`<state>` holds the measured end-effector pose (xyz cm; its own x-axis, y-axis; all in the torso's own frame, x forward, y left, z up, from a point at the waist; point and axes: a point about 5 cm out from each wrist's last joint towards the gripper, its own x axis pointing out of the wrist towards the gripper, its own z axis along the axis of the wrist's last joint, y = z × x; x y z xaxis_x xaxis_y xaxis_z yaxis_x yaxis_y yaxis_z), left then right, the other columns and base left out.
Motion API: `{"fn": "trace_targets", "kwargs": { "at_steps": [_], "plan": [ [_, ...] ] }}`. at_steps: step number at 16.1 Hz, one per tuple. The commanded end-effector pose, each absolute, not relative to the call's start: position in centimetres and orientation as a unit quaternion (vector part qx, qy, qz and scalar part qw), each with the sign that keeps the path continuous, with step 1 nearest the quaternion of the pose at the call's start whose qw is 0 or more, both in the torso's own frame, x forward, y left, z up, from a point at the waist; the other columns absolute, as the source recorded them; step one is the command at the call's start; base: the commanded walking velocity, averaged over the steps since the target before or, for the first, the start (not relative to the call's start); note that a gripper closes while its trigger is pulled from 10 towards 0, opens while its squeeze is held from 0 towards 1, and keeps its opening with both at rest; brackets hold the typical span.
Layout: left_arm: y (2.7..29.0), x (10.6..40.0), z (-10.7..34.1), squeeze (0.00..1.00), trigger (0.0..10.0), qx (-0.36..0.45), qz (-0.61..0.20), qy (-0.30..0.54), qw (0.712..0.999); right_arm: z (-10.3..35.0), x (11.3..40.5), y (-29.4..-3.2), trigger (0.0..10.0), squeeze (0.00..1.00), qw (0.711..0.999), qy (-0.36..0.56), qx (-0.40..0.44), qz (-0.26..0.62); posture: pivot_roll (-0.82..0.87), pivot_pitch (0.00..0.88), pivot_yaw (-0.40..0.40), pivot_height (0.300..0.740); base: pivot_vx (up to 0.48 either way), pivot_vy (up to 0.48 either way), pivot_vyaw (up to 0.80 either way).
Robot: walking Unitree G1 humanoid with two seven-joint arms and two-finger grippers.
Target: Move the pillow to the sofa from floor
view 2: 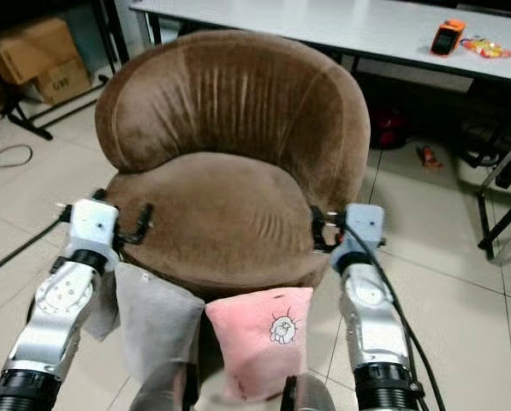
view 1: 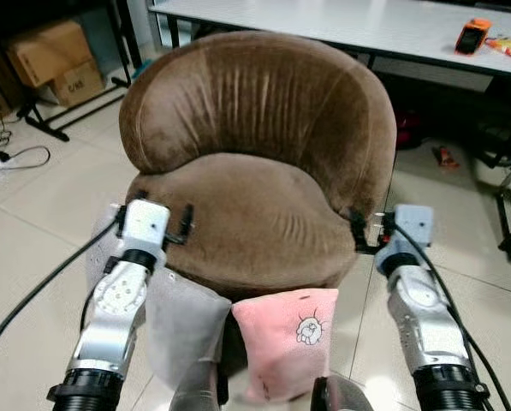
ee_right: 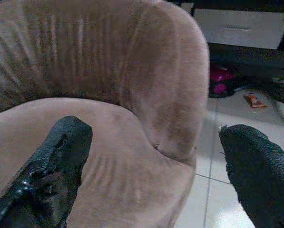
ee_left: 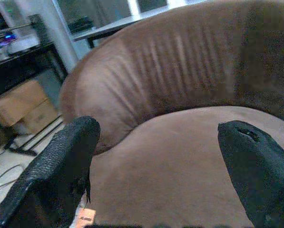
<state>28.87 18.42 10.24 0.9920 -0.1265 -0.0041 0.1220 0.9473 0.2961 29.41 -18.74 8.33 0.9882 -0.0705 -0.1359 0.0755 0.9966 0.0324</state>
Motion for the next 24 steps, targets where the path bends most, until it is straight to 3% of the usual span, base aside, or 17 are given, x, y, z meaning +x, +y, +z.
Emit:
{"fn": "trace_targets", "kwargs": {
  "at_steps": [1, 15, 20, 24],
  "plan": [
    [18.1, 29.1, 10.3, 0.0, 10.0, 0.149, -0.083, -0.008, 0.985, 8.3, 29.6, -18.6, 10.0, 0.0, 0.997, 0.066, 0.024, -0.032, -0.01, 0.0, 0.013, 0.631, 0.0, 0.0, 0.0],
    [17.7, 28.8, 9.5, 0.0, 10.0, 0.129, -0.098, 0.009, 0.987, 8.5, 30.2, -18.4, 10.0, 0.0, 0.998, 0.065, 0.017, -0.018, -0.01, 0.0, -0.004, 0.526, 0.0, 0.0, 0.0],
    [18.4, 28.9, 9.7, 0.0, 10.0, 0.12, -0.072, 0.003, 0.99, 8.4, 30.8, -17.9, 10.0, 0.0, 0.997, 0.071, -0.007, 0.002, -0.01, 0.0, -0.014, 0.526, 0.0, 0.0, 0.0],
    [18.5, 28.9, 9.9, 0.0, 10.0, 0.121, -0.075, 0.0, 0.99, 8.4, 30.9, -17.3, 10.0, 0.0, 0.997, 0.07, -0.009, 0.019, 0.0, 0.0, -0.012, 0.526, 0.333, 0.0, 0.8]
  ]
}}
